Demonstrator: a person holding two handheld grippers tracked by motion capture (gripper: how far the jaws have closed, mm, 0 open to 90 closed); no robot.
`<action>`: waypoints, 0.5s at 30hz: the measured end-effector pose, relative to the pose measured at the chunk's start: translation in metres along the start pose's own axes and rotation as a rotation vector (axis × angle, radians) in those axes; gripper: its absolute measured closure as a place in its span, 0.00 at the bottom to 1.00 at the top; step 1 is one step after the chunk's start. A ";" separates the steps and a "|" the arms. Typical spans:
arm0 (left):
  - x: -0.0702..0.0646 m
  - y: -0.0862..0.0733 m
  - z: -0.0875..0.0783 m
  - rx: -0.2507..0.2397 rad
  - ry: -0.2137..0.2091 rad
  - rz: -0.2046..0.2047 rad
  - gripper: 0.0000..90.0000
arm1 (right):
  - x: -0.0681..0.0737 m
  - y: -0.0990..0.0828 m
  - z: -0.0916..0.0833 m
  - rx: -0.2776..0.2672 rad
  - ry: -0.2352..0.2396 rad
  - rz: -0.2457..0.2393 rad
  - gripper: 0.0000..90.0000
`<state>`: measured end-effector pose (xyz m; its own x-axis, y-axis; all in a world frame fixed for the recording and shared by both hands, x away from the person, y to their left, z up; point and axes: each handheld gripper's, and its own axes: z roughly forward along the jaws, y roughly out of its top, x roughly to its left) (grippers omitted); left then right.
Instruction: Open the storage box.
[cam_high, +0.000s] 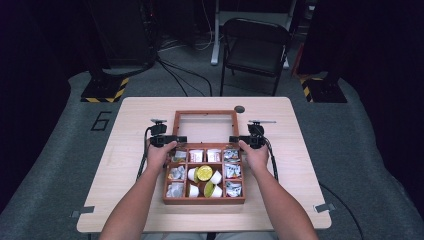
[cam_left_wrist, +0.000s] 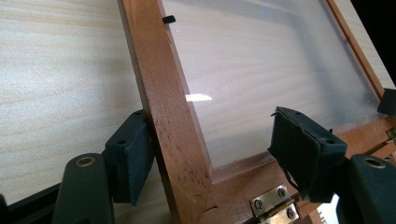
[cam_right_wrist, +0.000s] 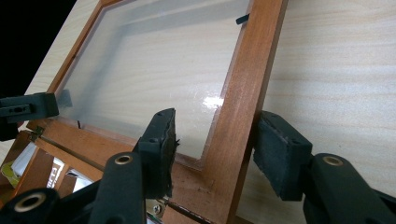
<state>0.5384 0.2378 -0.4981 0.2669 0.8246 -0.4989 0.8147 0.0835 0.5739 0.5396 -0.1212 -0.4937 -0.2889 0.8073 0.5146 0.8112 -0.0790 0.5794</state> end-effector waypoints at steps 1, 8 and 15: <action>0.000 0.000 0.000 0.000 -0.002 0.000 0.35 | 0.000 0.000 0.000 -0.001 -0.003 0.001 0.54; 0.003 0.000 0.002 0.011 -0.018 -0.022 0.35 | -0.002 0.000 0.001 0.001 -0.001 0.018 0.54; 0.003 -0.001 0.003 0.019 -0.003 -0.030 0.33 | -0.006 -0.004 0.002 -0.006 0.015 0.048 0.54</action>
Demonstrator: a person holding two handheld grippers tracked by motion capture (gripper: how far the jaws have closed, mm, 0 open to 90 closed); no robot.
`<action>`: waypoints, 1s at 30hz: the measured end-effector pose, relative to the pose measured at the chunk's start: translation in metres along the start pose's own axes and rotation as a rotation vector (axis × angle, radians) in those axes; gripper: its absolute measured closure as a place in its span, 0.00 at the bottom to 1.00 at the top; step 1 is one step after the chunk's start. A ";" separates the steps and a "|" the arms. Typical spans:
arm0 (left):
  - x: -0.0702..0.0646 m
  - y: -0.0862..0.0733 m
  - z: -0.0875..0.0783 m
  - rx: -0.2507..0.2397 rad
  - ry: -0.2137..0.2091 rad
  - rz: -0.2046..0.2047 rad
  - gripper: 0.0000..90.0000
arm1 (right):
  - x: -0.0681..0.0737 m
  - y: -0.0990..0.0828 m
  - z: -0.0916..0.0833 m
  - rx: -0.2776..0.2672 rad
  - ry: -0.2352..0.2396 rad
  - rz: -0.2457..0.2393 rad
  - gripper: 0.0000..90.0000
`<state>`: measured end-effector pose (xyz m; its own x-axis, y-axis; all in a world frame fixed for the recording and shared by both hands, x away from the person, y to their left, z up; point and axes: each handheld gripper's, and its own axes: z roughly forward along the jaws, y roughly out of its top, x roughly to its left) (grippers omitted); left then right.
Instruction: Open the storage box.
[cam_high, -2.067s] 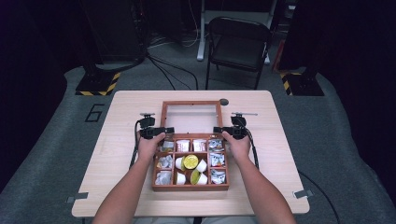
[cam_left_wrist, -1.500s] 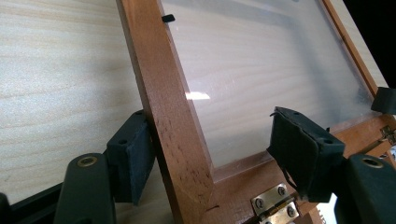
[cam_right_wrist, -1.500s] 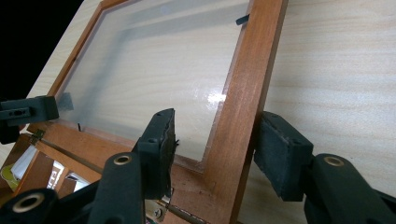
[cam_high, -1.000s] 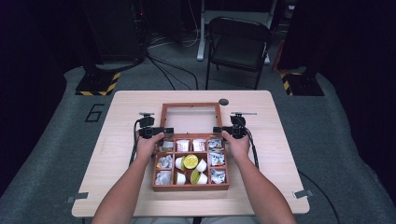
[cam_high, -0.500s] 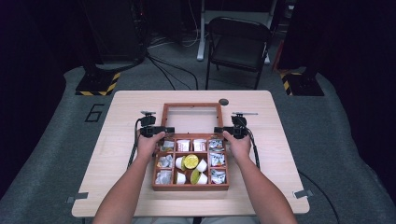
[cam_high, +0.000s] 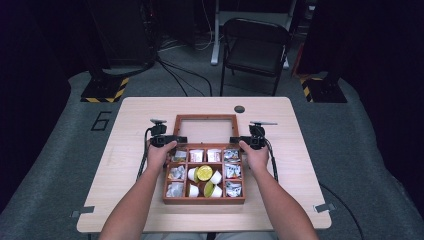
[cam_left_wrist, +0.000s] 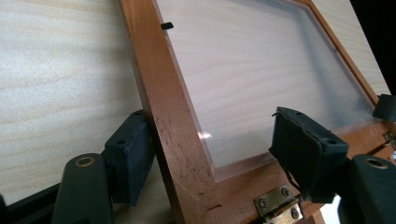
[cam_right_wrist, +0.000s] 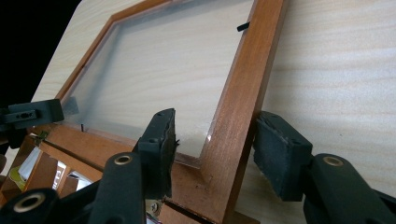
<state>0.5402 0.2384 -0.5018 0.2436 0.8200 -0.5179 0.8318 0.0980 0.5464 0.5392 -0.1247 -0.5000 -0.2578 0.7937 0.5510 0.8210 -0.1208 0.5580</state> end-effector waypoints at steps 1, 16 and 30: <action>-0.002 0.001 0.000 0.004 0.017 0.014 0.32 | 0.000 0.000 0.000 0.004 0.000 0.010 0.54; -0.001 -0.001 -0.006 0.006 0.014 0.028 0.34 | 0.003 0.000 -0.010 -0.006 -0.045 -0.041 0.48; -0.010 -0.009 -0.038 -0.034 0.010 0.054 0.36 | 0.028 -0.003 -0.037 -0.052 -0.014 -0.137 0.44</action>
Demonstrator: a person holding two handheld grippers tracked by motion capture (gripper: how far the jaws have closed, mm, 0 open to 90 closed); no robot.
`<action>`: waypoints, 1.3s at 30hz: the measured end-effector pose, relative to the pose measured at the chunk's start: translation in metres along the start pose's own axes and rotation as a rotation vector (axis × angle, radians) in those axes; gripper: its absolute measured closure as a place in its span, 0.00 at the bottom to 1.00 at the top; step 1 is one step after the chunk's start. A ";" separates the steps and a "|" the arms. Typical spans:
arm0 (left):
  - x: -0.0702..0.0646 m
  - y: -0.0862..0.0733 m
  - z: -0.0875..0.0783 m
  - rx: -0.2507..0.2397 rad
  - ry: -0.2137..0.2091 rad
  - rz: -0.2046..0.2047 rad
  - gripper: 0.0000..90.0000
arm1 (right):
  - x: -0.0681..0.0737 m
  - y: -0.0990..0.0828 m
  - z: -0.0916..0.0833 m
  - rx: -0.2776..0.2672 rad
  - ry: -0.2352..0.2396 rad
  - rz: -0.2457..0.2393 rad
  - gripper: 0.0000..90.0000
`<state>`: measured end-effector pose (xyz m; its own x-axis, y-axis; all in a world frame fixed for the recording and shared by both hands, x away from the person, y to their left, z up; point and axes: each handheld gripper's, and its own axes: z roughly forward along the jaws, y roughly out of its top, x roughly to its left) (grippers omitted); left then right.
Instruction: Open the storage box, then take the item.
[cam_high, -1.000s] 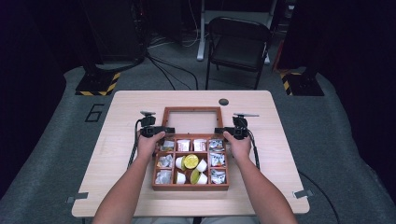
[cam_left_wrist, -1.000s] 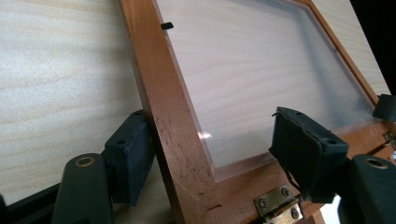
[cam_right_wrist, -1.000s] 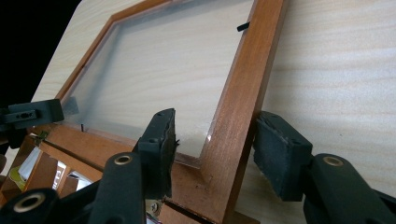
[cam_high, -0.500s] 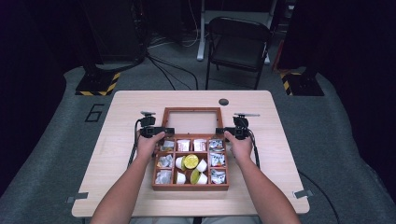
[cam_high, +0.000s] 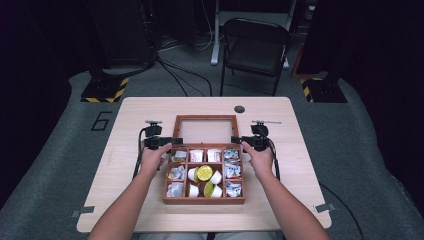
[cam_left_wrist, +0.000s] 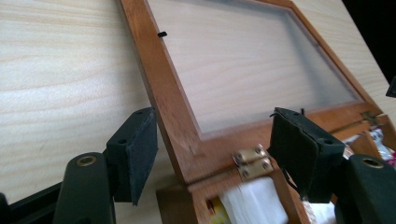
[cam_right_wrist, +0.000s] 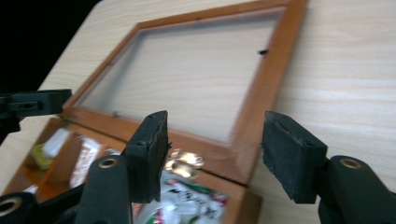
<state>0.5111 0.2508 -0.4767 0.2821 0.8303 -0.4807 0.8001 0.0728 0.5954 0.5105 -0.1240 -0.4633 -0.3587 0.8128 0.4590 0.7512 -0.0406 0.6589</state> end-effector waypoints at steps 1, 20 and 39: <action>-0.004 -0.002 -0.005 0.013 -0.004 0.008 0.36 | 0.008 -0.002 -0.003 0.006 0.017 -0.024 0.43; -0.036 -0.019 -0.048 -0.041 -0.017 0.140 0.36 | 0.061 -0.028 -0.014 0.055 -0.012 -0.336 0.39; -0.032 -0.022 -0.062 -0.062 -0.049 0.116 0.36 | 0.098 -0.047 0.004 0.123 0.035 -0.414 0.45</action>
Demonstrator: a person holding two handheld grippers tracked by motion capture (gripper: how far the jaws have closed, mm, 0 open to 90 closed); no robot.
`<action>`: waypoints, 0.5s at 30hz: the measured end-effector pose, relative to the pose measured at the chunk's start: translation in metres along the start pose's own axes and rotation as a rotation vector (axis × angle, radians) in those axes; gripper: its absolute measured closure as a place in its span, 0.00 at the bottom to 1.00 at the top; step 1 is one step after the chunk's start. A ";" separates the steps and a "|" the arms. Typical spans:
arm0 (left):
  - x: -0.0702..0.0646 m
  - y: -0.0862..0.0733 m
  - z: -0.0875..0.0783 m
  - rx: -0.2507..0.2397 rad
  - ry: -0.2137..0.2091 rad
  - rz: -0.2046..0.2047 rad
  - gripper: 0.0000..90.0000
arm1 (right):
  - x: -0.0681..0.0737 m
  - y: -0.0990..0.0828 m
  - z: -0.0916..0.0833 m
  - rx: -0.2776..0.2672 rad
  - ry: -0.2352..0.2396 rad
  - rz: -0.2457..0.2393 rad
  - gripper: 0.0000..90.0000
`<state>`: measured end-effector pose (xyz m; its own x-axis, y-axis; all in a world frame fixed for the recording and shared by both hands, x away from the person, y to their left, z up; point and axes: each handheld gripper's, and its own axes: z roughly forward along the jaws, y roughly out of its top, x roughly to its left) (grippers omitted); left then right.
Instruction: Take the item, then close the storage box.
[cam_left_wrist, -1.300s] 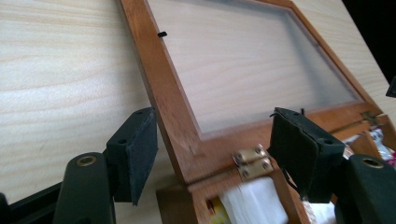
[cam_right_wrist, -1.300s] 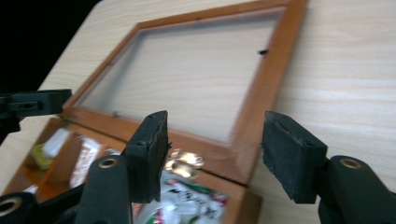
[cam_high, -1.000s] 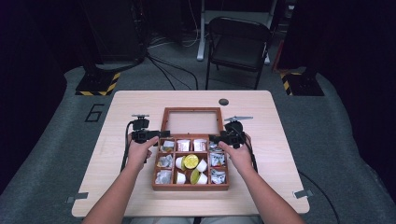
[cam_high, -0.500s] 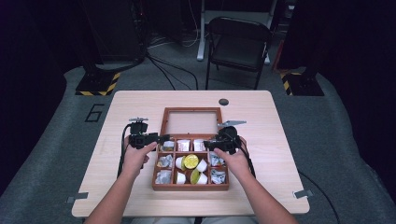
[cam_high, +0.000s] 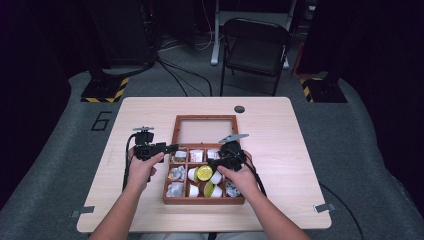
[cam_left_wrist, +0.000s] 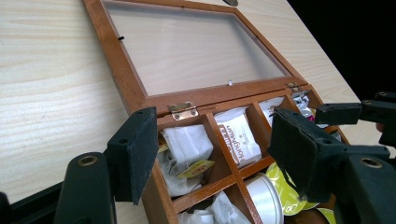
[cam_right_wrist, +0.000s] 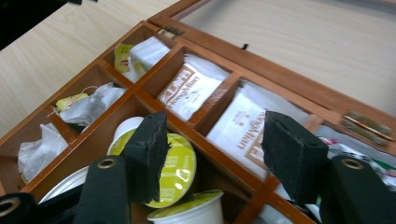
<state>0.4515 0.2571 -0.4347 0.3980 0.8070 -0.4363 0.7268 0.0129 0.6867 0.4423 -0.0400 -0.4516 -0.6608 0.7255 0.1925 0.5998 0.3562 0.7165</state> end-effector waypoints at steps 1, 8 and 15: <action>-0.001 0.000 0.000 -0.002 0.002 -0.014 0.36 | 0.002 0.000 0.001 -0.001 0.004 -0.014 0.45; -0.001 0.000 0.000 0.009 0.007 0.006 0.36 | 0.017 -0.003 0.008 0.028 0.027 -0.054 0.46; -0.001 -0.001 0.001 0.008 0.005 0.003 0.36 | 0.026 -0.013 0.009 0.054 0.037 -0.084 0.49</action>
<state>0.4508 0.2560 -0.4358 0.3975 0.8100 -0.4312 0.7302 0.0053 0.6832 0.4214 -0.0203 -0.4620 -0.7257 0.6695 0.1587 0.5642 0.4470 0.6942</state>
